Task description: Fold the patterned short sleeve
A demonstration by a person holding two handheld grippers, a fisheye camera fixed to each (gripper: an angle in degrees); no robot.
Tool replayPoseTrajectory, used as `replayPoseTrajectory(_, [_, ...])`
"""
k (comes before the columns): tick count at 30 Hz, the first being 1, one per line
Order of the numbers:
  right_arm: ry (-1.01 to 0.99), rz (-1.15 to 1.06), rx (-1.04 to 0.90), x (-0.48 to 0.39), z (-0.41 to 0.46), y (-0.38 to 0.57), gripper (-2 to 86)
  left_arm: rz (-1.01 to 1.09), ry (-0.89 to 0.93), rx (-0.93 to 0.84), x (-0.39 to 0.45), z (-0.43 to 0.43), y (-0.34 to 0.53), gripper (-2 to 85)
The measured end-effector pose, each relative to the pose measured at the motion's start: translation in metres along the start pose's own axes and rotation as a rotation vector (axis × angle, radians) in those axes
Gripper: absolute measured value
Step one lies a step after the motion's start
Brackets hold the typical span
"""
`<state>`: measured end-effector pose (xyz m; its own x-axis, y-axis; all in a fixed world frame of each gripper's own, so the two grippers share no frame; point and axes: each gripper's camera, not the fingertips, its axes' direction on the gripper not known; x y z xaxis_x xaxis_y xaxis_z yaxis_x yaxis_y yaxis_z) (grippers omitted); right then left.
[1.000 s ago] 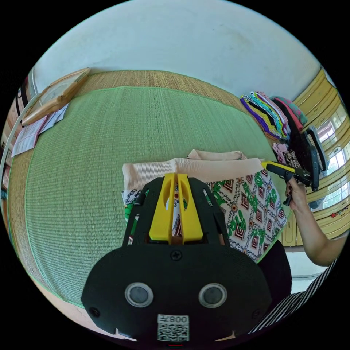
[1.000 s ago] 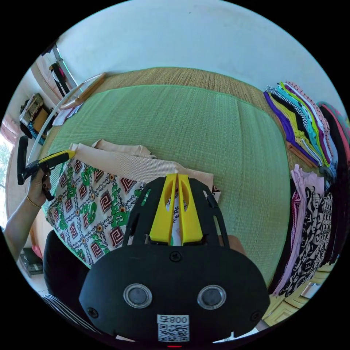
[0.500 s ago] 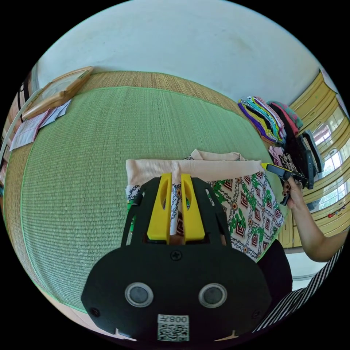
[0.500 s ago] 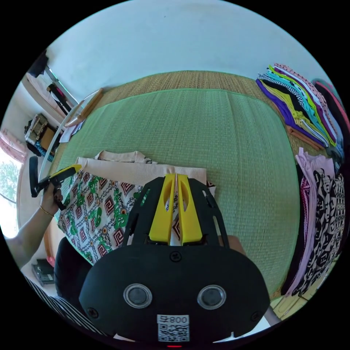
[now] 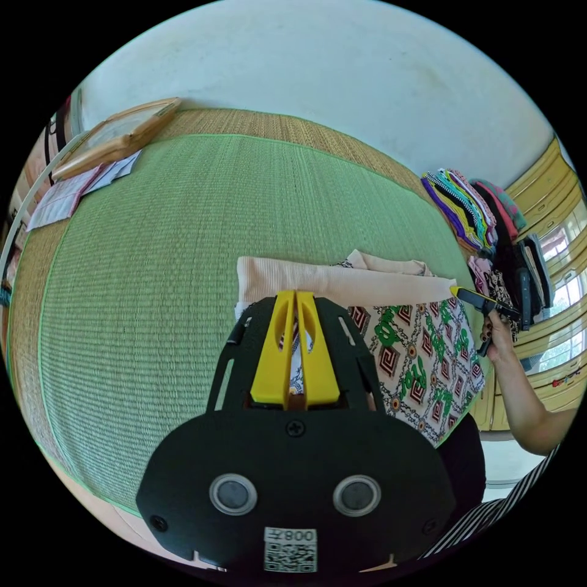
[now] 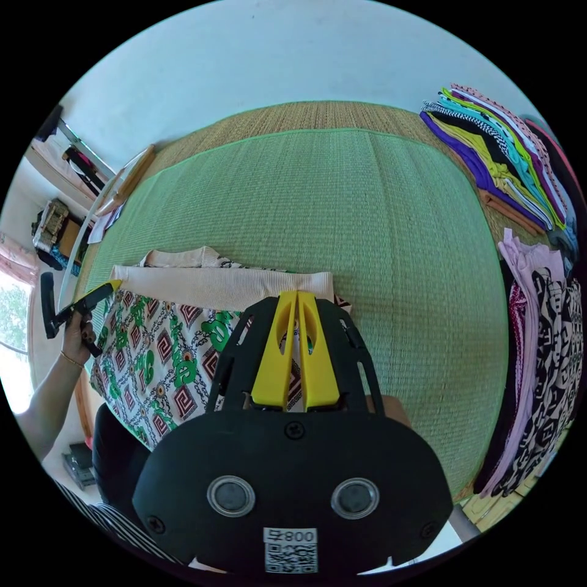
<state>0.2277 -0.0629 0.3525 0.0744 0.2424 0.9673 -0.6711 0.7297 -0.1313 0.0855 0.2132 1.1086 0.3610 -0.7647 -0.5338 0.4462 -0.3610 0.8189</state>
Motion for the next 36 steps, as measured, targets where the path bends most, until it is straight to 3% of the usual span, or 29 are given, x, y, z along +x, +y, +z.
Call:
replayPoseTrajectory(14, [-0.042, 0.041, 0.056, 0.062, -0.035, 0.039, 0.0, -0.022, 0.105, 0.004, -0.035, -0.115, 0.051, 1.8])
replayPoseTrajectory(26, [-0.04, 0.03, -0.014, 0.106, -0.029, 0.061, 0.1, -0.049, 0.197, 0.007, -0.054, -0.188, 0.061, 3.2])
replayPoseTrajectory(36, [-0.373, 0.066, -0.067, 0.188, -0.075, 0.2, 1.0, -0.242, 0.397, -0.084, -0.105, -0.264, 0.197, 4.5])
